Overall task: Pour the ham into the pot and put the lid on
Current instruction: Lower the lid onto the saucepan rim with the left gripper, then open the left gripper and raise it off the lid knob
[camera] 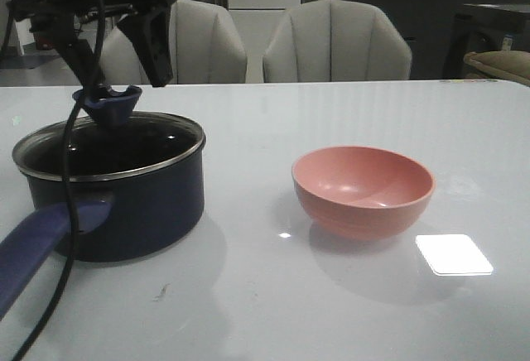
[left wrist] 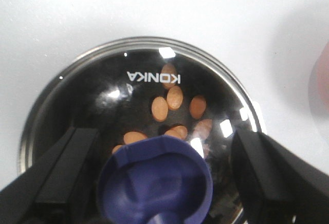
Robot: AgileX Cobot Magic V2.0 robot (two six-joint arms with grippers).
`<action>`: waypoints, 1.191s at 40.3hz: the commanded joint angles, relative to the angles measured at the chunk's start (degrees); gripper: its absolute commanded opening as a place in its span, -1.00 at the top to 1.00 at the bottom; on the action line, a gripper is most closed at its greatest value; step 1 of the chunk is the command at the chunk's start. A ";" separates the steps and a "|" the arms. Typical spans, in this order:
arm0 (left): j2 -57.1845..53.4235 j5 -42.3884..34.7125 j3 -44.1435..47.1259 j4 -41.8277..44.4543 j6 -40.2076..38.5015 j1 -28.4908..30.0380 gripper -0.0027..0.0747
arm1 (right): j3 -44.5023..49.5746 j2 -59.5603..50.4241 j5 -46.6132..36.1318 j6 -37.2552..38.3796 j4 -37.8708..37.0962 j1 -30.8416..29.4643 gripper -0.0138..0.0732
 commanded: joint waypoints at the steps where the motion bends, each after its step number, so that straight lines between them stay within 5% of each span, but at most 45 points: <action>1: -3.42 1.98 -4.05 1.51 -0.13 -0.47 -0.44 | -1.55 0.17 -3.91 -0.34 0.06 0.07 0.32; 17: -18.31 -0.93 2.89 4.41 -0.13 -0.47 -0.44 | -1.55 0.17 -3.91 -0.34 0.06 0.07 0.32; 48: -70.00 -30.03 52.05 4.69 -0.13 -0.47 -0.44 | -1.55 0.17 -3.91 -0.34 0.06 0.07 0.32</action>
